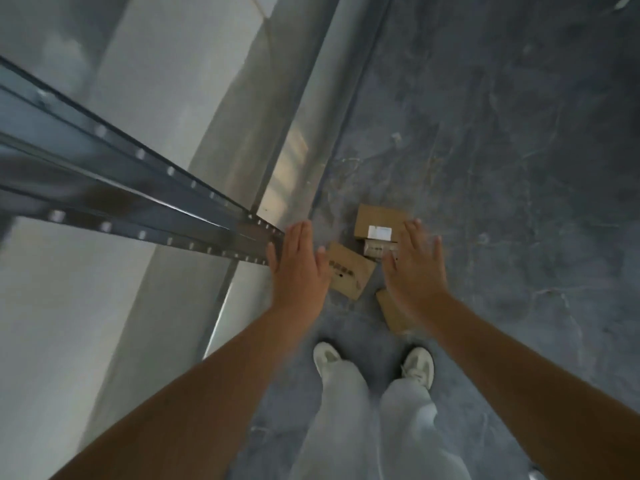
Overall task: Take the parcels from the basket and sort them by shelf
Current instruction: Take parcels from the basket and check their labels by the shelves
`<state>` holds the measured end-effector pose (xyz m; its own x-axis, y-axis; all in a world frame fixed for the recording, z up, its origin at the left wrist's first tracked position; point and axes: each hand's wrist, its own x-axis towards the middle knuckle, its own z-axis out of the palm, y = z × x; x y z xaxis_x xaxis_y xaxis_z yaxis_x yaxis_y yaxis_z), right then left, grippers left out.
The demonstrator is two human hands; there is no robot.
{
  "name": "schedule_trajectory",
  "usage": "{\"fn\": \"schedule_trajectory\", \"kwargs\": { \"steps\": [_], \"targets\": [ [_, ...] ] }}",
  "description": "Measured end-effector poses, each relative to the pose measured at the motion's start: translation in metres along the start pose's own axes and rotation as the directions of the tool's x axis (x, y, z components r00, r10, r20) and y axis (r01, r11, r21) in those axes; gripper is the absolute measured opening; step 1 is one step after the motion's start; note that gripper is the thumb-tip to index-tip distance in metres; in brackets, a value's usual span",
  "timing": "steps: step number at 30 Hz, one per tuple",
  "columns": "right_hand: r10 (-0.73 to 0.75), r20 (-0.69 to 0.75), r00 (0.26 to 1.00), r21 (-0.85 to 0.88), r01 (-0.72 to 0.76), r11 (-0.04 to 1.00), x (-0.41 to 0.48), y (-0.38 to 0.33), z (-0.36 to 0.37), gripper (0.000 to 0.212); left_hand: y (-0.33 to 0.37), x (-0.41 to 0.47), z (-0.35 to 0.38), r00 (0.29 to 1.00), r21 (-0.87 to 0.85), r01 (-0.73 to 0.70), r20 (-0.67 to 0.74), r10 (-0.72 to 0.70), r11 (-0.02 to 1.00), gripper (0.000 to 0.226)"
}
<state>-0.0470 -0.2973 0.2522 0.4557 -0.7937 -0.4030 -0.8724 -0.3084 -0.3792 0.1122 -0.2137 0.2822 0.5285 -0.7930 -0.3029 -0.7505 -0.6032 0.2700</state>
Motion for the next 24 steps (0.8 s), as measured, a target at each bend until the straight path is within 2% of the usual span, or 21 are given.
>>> {"fn": "schedule_trajectory", "kwargs": {
  "steps": [3,8,14,16,19,22,24],
  "targets": [
    [0.000,0.073,0.997,-0.009,0.001,1.000,0.022,0.016,0.079,0.059,-0.040,0.017,0.072,0.995,-0.009,0.044,0.091,-0.043,0.999,0.055],
    [0.062,0.135,0.989,0.121,-0.079,0.989,0.077,0.042,0.198,0.058,-0.103,0.069,0.181,0.983,-0.028,0.062,0.175,-0.056,0.998,0.054],
    [0.196,0.303,0.933,0.275,-0.282,0.919,0.156,0.075,0.307,0.061,-0.161,0.148,0.299,0.958,-0.067,0.160,0.252,-0.138,0.985,0.050],
    [0.285,0.360,0.888,0.358,-0.414,0.837,0.174,0.084,0.333,0.063,-0.172,0.172,0.327,0.926,-0.156,0.262,0.317,-0.203,0.952,0.045],
    [0.395,0.502,0.770,0.455,-0.623,0.636,0.194,0.091,0.364,0.059,-0.175,0.196,0.358,0.829,-0.319,0.480,0.468,-0.305,0.817,0.036],
    [0.455,0.562,0.690,0.508,-0.723,0.469,0.201,0.092,0.374,0.012,-0.164,0.203,0.372,0.792,-0.424,0.561,0.526,-0.311,0.711,0.035],
    [0.490,0.570,0.660,0.547,-0.749,0.374,0.197,0.093,0.366,0.026,-0.156,0.199,0.365,0.788,-0.458,0.574,0.534,-0.306,0.679,0.034]
  ]
}}
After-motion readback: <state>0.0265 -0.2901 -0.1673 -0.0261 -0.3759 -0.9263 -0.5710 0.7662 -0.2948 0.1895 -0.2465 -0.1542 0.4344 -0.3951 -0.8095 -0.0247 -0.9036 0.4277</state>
